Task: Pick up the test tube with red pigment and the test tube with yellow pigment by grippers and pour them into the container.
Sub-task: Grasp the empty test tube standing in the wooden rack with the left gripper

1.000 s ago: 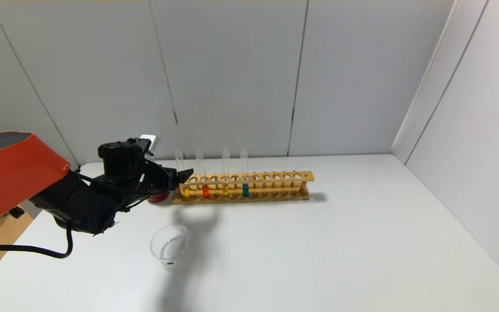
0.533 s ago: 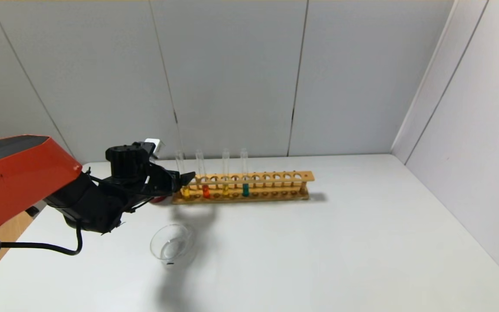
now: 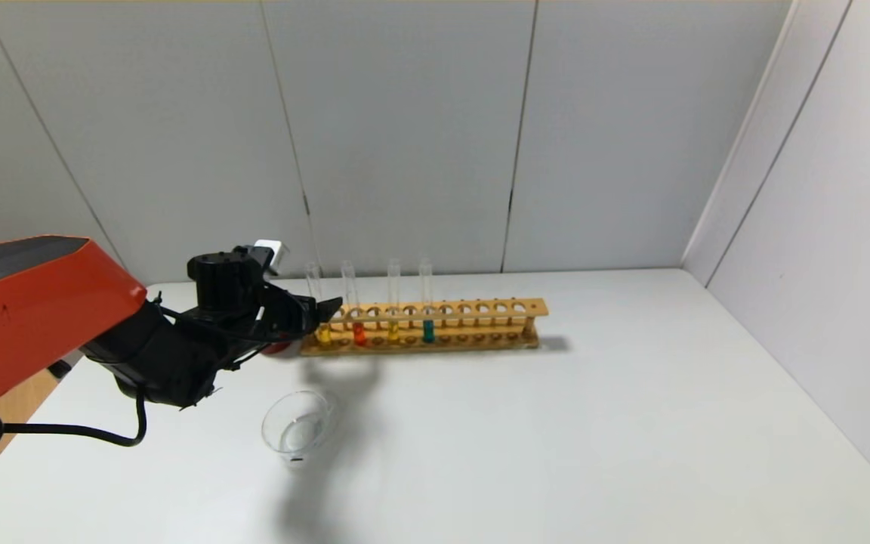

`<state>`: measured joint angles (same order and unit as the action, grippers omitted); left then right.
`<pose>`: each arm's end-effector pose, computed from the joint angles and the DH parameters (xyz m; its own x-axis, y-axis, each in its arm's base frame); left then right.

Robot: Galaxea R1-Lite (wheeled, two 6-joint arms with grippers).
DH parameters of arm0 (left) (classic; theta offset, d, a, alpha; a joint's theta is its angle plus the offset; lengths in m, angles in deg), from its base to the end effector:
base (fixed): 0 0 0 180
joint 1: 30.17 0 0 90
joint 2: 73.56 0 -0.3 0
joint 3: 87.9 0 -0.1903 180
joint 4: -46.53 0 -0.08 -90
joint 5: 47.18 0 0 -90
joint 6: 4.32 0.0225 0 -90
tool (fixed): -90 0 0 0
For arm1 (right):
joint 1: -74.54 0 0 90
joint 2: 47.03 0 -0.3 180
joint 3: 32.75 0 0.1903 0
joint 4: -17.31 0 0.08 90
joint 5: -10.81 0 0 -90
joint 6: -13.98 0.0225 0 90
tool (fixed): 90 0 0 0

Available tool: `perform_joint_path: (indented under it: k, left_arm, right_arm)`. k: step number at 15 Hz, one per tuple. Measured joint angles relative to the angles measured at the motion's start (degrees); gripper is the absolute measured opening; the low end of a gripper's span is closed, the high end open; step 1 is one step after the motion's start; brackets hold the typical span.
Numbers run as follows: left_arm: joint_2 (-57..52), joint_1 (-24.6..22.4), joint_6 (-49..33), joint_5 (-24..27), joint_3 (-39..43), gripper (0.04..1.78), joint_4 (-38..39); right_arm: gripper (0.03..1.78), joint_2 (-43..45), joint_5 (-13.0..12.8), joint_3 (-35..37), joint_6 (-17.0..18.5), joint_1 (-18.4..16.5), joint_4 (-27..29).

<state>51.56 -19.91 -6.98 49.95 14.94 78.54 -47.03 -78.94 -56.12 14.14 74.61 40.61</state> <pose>0.3915 -0.0737 0.0759 0.9167 -0.2921 -0.2727 0.2813 0.9564 -0.0787 -0.0228 0.0001 0.0756 1.0000 0.0056 0.0012 -0.0056 1.0000 0.0028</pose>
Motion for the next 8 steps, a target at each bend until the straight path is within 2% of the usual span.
perform_joint_path:
  k: [2,6,8]
  left_arm:
    - [-0.15,0.11,2.01,-1.65,0.00,1.75,0.09]
    - [-0.20,0.18,2.21,-1.76,-0.09,1.73,0.35]
    - [-0.20,0.20,2.18,-1.65,-0.15,1.63,0.41]
  right_arm:
    - [1.75,0.00,0.00,0.00,0.00,0.00,0.00]
    - [1.75,0.00,0.00,0.00,-0.02,0.00,0.00]
    - [1.75,0.00,0.00,0.00,-0.02,0.00,0.00]
